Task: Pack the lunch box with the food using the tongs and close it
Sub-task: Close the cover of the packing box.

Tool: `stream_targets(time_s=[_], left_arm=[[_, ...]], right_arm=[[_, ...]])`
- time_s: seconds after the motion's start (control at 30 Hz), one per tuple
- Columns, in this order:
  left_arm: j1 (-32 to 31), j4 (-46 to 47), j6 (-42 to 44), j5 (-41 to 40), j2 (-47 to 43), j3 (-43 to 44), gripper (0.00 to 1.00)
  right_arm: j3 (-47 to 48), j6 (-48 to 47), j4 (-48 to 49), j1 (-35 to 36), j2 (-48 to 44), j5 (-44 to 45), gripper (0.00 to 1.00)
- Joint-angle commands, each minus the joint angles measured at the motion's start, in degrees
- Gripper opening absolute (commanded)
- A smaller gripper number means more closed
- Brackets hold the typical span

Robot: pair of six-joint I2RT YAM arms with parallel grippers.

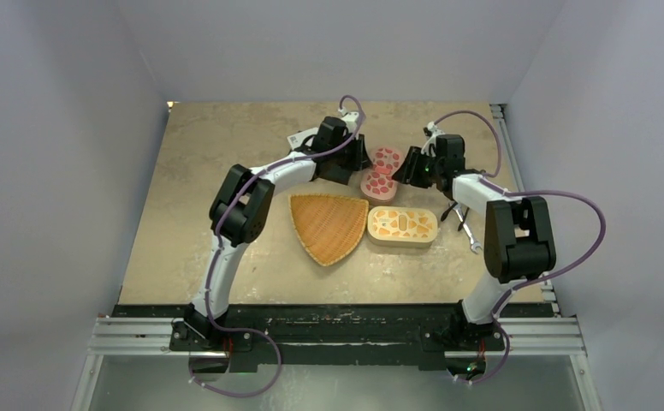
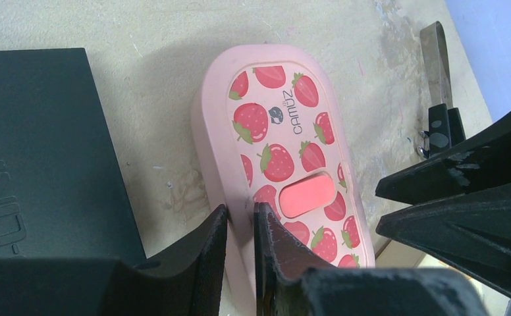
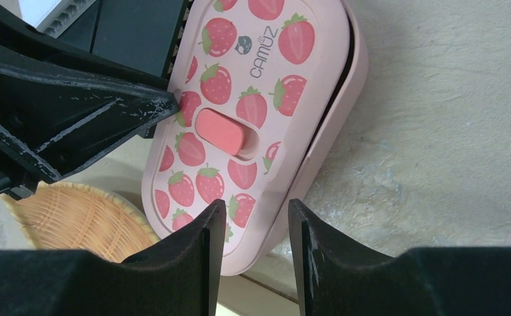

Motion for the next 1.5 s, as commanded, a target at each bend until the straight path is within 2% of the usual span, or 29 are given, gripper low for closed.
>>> stream_targets(time_s=[0.0,0.47,1.17,1.47], left_arm=[[-0.1,-1.4,1.9,0.6,2.0,1.4,0.19],[0.4,-4.6,1.6,-0.2,3.7,3.0,0.19],[0.7,-3.5,0.7,3.2,2.8,3.8,0.20],[1.4,-2.4,-1.1,6.4,3.8,3.7,0.32]], right_arm=[[-0.6,1.5,2.7,-0.2,1.0,-2.6,0.42],[-0.3,3.1,3.8,-0.1,3.1,-4.5,0.40],[-0.7,6.3,5.5,-0.2,-1.6,-6.3,0.37],[-0.9,6.0,3.4,-0.1,-3.2,-2.4,0.40]])
